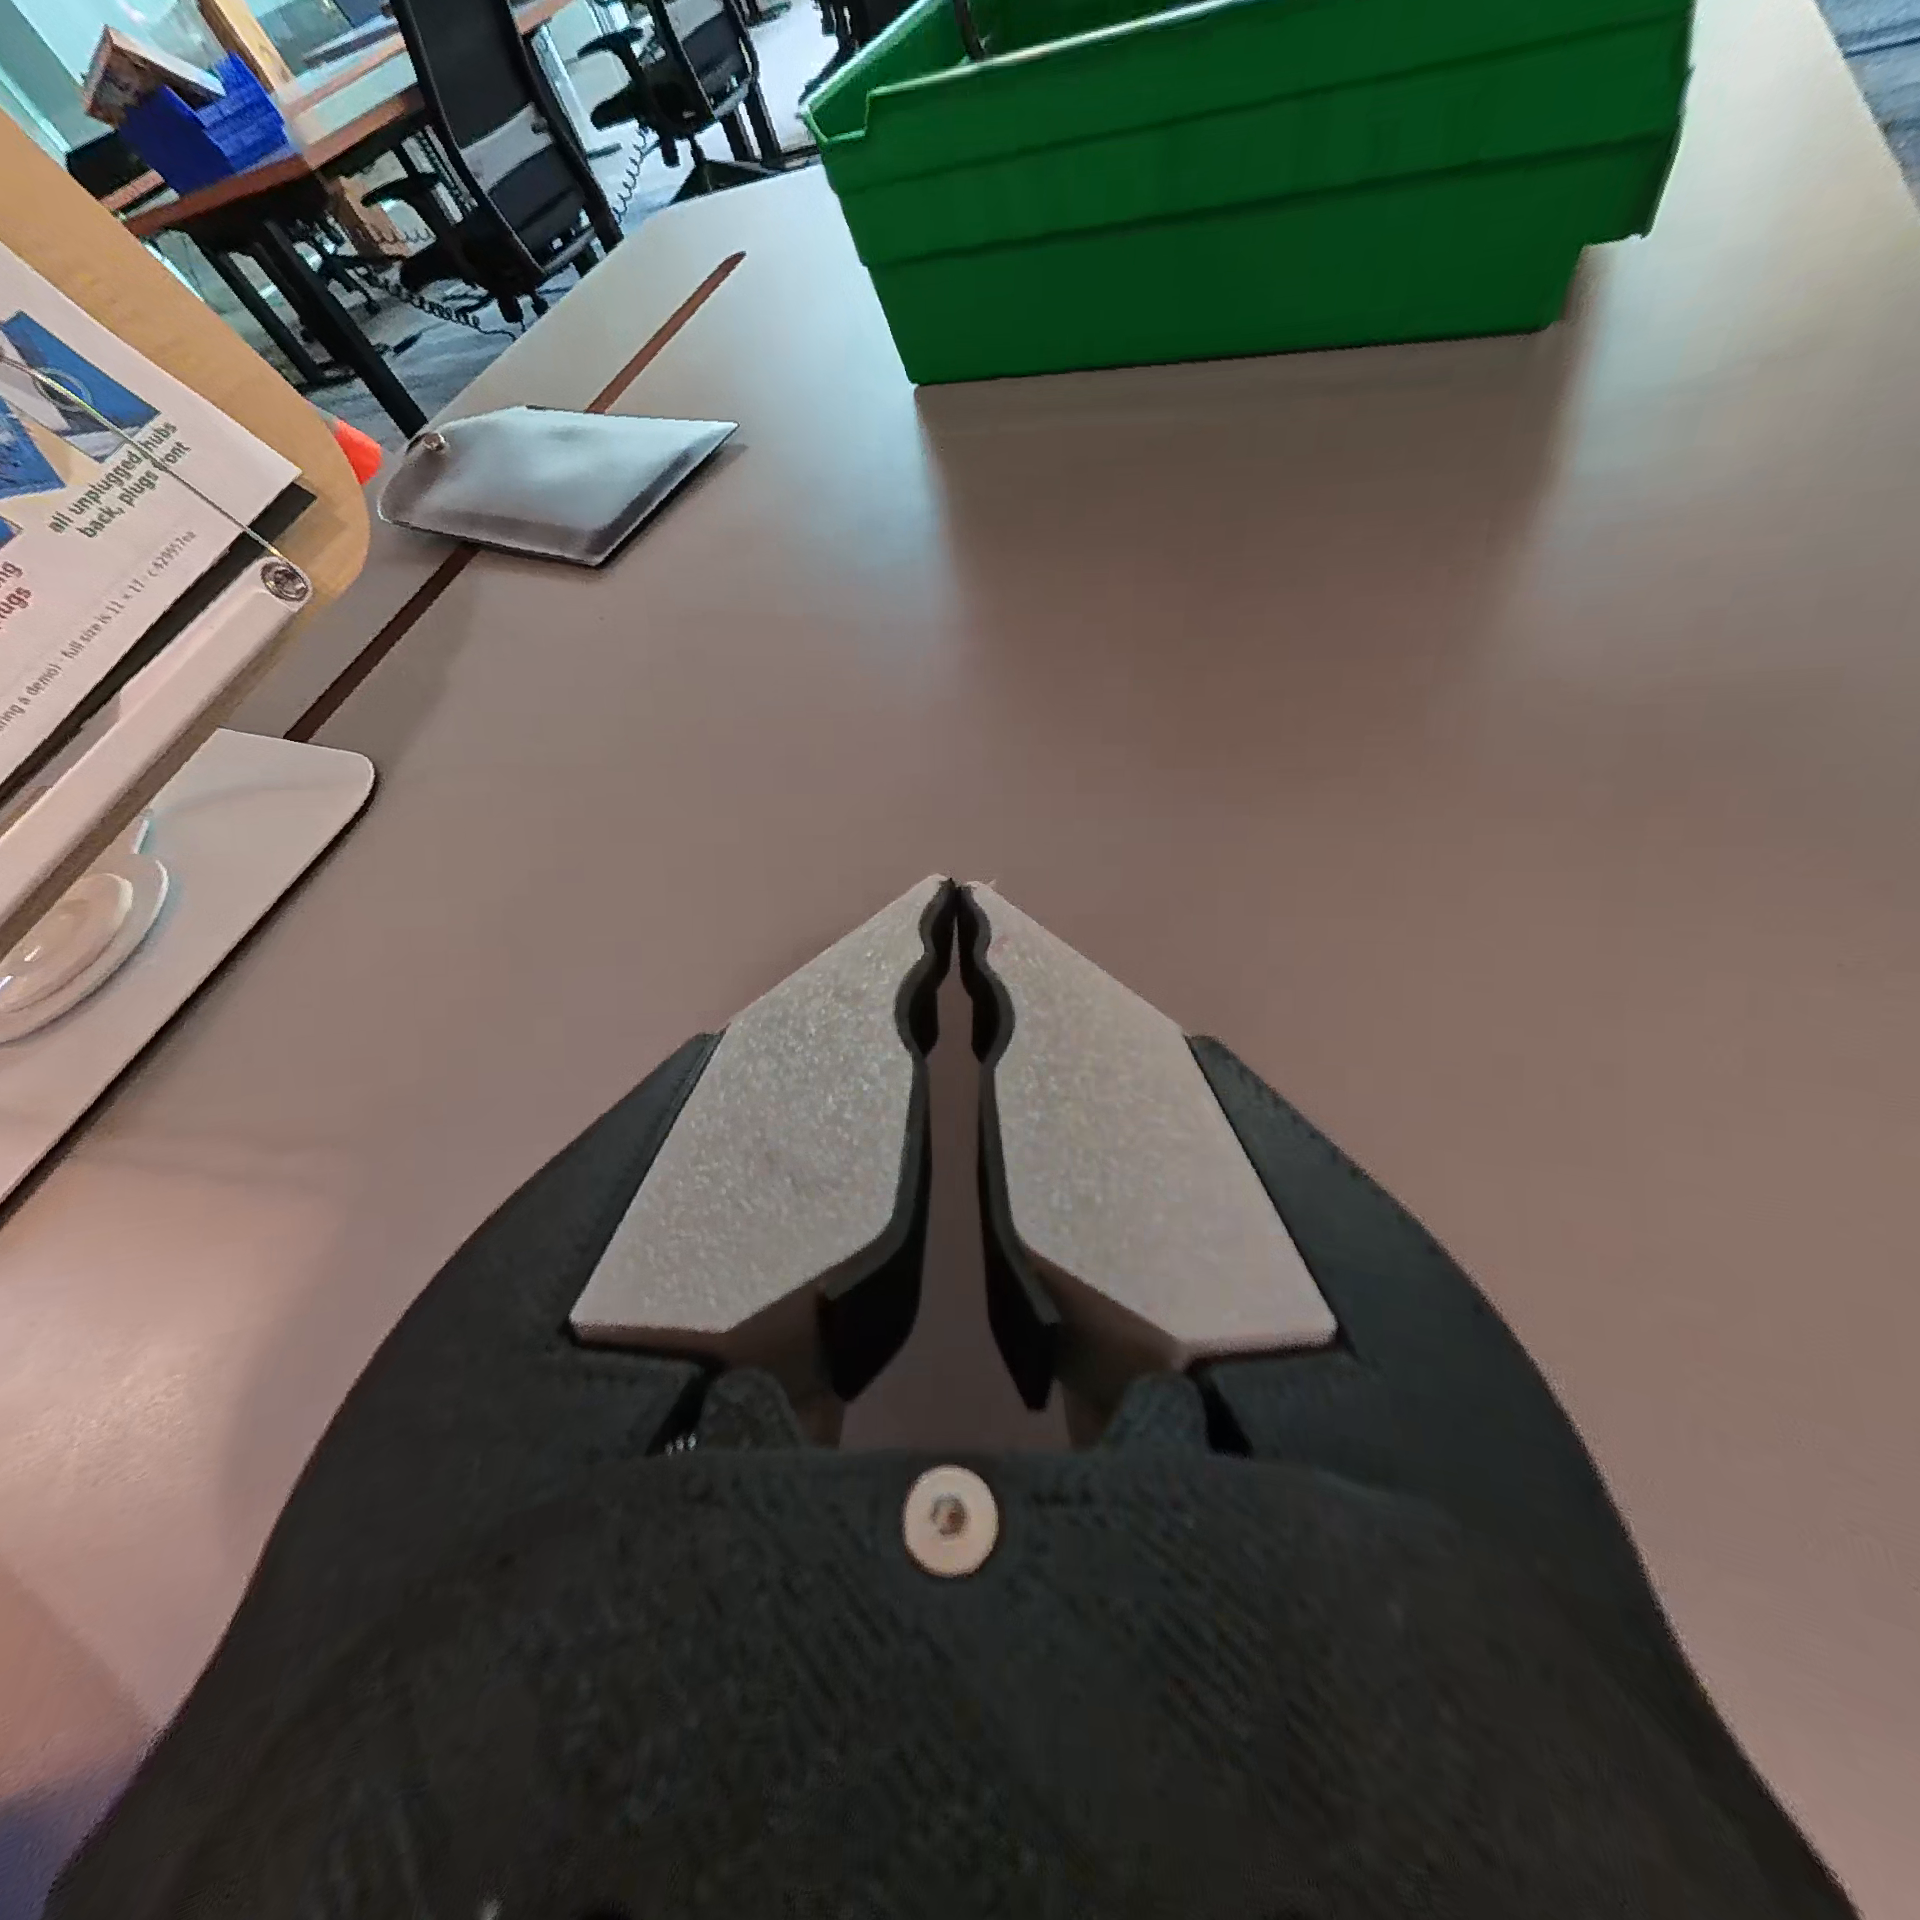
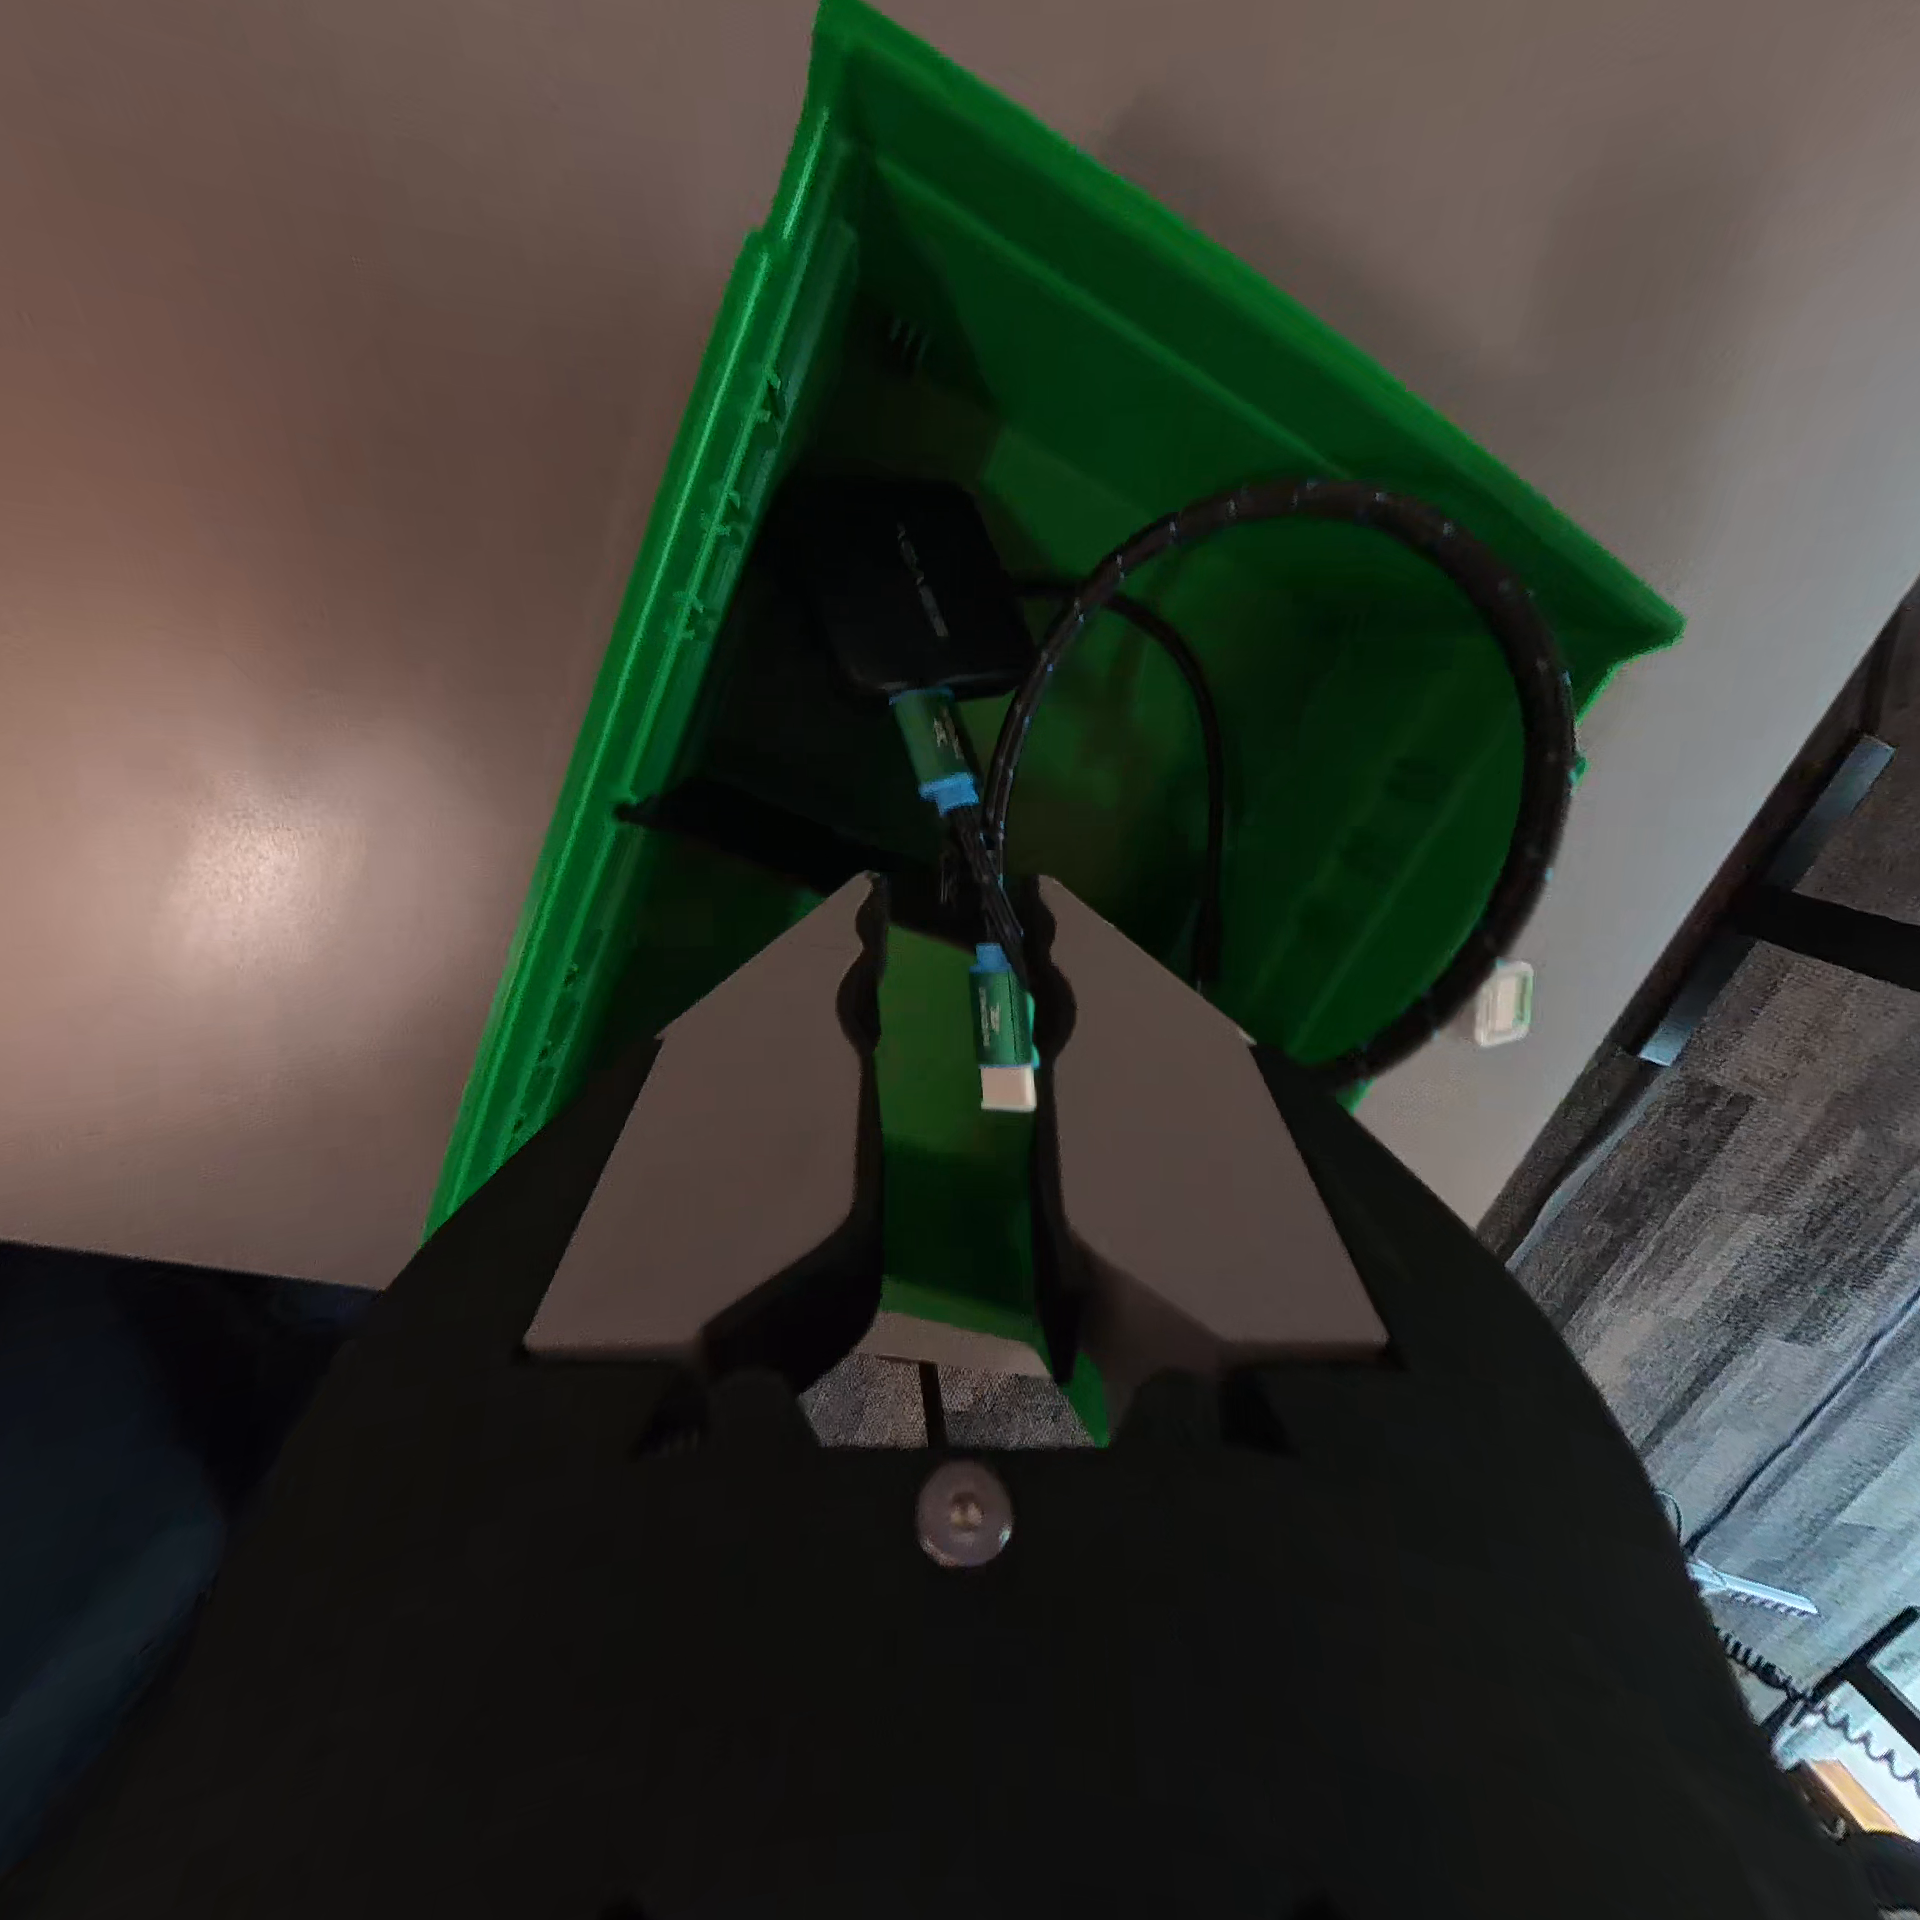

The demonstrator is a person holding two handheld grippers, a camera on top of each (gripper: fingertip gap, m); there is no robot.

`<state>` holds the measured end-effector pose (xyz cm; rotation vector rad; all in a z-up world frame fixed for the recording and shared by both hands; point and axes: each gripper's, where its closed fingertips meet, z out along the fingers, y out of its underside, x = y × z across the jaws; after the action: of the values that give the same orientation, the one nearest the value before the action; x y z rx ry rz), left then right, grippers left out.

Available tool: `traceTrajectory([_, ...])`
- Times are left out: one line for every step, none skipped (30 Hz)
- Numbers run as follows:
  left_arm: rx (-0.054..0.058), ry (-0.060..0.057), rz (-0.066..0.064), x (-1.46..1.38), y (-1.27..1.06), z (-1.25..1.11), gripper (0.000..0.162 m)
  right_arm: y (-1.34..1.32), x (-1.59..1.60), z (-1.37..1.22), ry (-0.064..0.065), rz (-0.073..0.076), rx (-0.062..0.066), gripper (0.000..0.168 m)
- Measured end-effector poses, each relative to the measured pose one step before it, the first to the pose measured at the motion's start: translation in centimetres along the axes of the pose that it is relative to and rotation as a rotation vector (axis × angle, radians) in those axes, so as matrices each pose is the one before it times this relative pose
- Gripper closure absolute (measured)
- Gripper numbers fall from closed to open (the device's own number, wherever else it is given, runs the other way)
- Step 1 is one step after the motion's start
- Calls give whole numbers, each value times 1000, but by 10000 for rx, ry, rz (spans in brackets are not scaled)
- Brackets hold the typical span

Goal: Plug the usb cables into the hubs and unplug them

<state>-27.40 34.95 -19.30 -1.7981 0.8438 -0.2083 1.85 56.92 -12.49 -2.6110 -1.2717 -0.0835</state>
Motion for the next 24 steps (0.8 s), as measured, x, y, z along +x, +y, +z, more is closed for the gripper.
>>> traceTrajectory([78,-2,-17,7,-168,-91,162,405,45,-368,14,30,-22,143])
traceTrajectory([63,-1,-31,-5,-139,-80,162,383,82,-253,29,24,-33,143])
traceTrajectory([29,-21,-16,-51,-62,-64,162,365,78,-114,-3,27,-48,143])
traceTrajectory([6,-27,-3,-53,12,-32,162,329,21,-7,-48,28,-57,142])
traceTrajectory([-15,-10,-7,-44,61,-5,162,286,41,73,-66,29,-50,142])
traceTrajectory([-30,5,-19,-28,95,16,162,225,80,129,-67,42,-34,142])
traceTrajectory([-38,11,-22,-21,125,49,162,177,62,158,-99,49,-17,142])
traceTrajectory([-47,15,-17,-7,145,69,162,154,63,190,-129,49,-6,142])
traceTrajectory([-57,15,-9,0,171,75,162,152,91,192,-130,40,1,142])
traceTrajectory([-71,12,3,-2,188,88,162,145,95,197,-145,27,16,141])
traceTrajectory([-73,8,17,5,167,74,162,158,71,175,-183,28,26,141])
traceTrajectory([-55,8,18,2,93,47,162,176,92,138,-198,46,27,140])
traceTrajectory([-2,2,9,3,-2,4,162,166,105,65,-208,53,35,139])
traceTrajectory([16,-8,11,-2,-26,-15,162,118,85,-20,-218,47,56,137])
traceTrajectory([12,-19,18,-32,-31,-15,162,41,91,-105,-188,41,84,136])
traceTrajectory([16,-32,17,-49,-43,0,162,-40,89,-169,-166,24,108,135])
traceTrajectory([23,-1,12,16,-84,13,162,-106,-26,-161,-193,-16,103,132])
traceTrajectory([24,26,7,79,-91,15,162,-119,-128,-100,-205,-67,66,130])
traceTrajectory([18,37,22,123,-82,33,162,-97,-106,13,-142,-101,10,130])
traceTrajectory([1,43,51,160,-78,32,162,-67,11,156,-34,-104,-63,129])
traceTrajectory([-16,52,68,209,-58,47,162,-55,95,288,19,-98,-129,128])
traceTrajectory([-15,49,74,208,-50,45,162,-43,65,428,-9,-93,-168,127])
traceTrajectory([-5,36,77,186,-59,40,162,-57,25,514,-53,-79,-190,126])
traceTrajectory([-9,25,66,141,-23,41,162,-84,-4,565,-98,-54,-193,126])
